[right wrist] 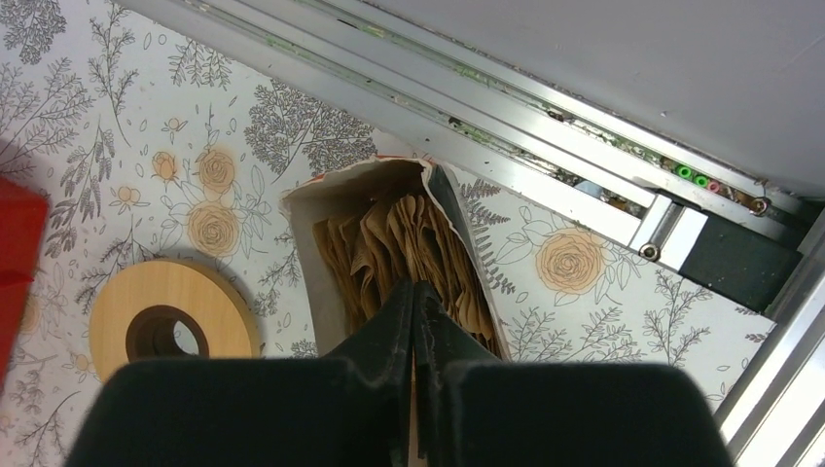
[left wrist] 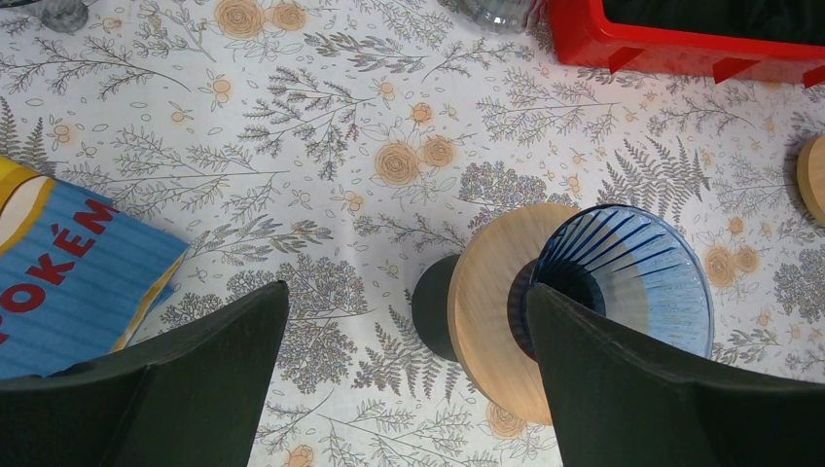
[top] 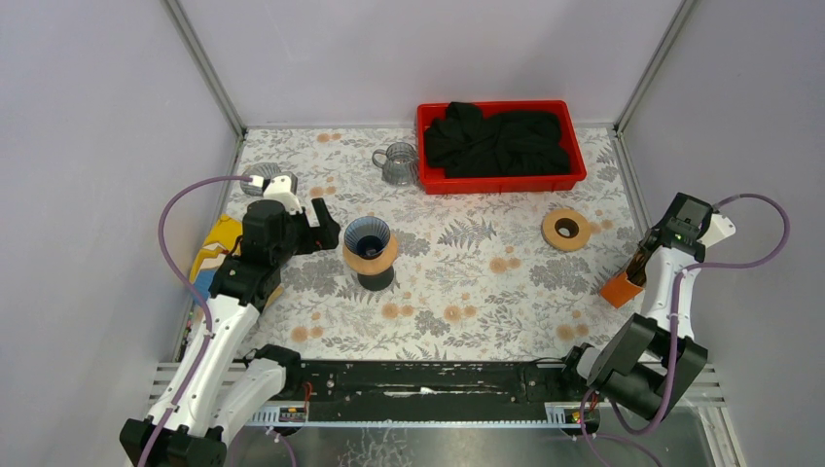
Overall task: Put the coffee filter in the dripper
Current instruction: Pick up the coffee filter from the coffee filter holder.
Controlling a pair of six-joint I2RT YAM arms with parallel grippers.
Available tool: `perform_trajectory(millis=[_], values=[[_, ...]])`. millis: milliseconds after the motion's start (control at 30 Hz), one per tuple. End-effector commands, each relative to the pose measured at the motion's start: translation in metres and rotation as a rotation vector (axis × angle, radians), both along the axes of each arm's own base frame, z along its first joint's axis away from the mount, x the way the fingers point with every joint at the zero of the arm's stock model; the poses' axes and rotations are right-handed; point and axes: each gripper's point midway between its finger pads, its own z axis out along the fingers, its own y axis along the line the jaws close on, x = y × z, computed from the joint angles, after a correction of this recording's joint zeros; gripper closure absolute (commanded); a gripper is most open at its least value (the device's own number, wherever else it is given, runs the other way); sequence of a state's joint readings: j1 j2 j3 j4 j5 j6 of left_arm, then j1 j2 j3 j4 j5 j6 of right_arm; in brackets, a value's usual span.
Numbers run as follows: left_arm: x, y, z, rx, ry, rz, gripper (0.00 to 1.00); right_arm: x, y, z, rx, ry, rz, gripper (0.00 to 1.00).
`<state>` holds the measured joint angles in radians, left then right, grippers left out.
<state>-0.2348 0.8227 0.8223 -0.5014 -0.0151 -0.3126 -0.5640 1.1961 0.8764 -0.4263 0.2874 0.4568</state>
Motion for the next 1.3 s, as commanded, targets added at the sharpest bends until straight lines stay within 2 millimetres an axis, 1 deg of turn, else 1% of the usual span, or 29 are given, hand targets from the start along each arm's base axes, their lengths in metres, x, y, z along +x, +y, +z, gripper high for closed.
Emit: perform_trajectory(millis=[0,100,200,333,600,800,867,1067,1267], values=[[0.008,-0.002,0.012,0.001,-0.066,-0.015,0.0,0.006,-0.005,0.009,-0.021,-0.038,0.0,1.0],[0.008,-0.002,0.013,0.001,-0.068,-0.017,0.0,0.006,-0.003,0.016,-0.027,-0.052,0.01,1.0],[0.007,-0.002,0.013,0.0,-0.071,-0.016,0.0,0.006,-0.002,0.031,-0.044,-0.084,0.019,1.0],[0.007,-0.002,0.014,0.0,-0.073,-0.015,0.0,0.009,0.003,0.047,-0.049,-0.125,0.05,1.0],[0.007,-0.002,0.015,-0.002,-0.076,-0.018,0.0,0.014,0.015,0.073,-0.048,-0.189,0.117,1.0],[0.007,-0.003,0.016,-0.005,-0.078,-0.02,0.0,0.011,0.017,0.101,-0.091,-0.234,0.135,1.0],[0.007,-0.003,0.016,-0.004,-0.078,-0.02,0.0,0.01,0.018,0.106,-0.099,-0.244,0.137,1.0],[0.007,-0.003,0.016,-0.005,-0.079,-0.021,0.0,0.015,0.024,0.108,-0.077,-0.265,0.172,1.0],[0.007,-0.004,0.016,-0.008,-0.078,-0.028,0.0,0.011,0.028,0.128,-0.107,-0.302,0.18,1.0]])
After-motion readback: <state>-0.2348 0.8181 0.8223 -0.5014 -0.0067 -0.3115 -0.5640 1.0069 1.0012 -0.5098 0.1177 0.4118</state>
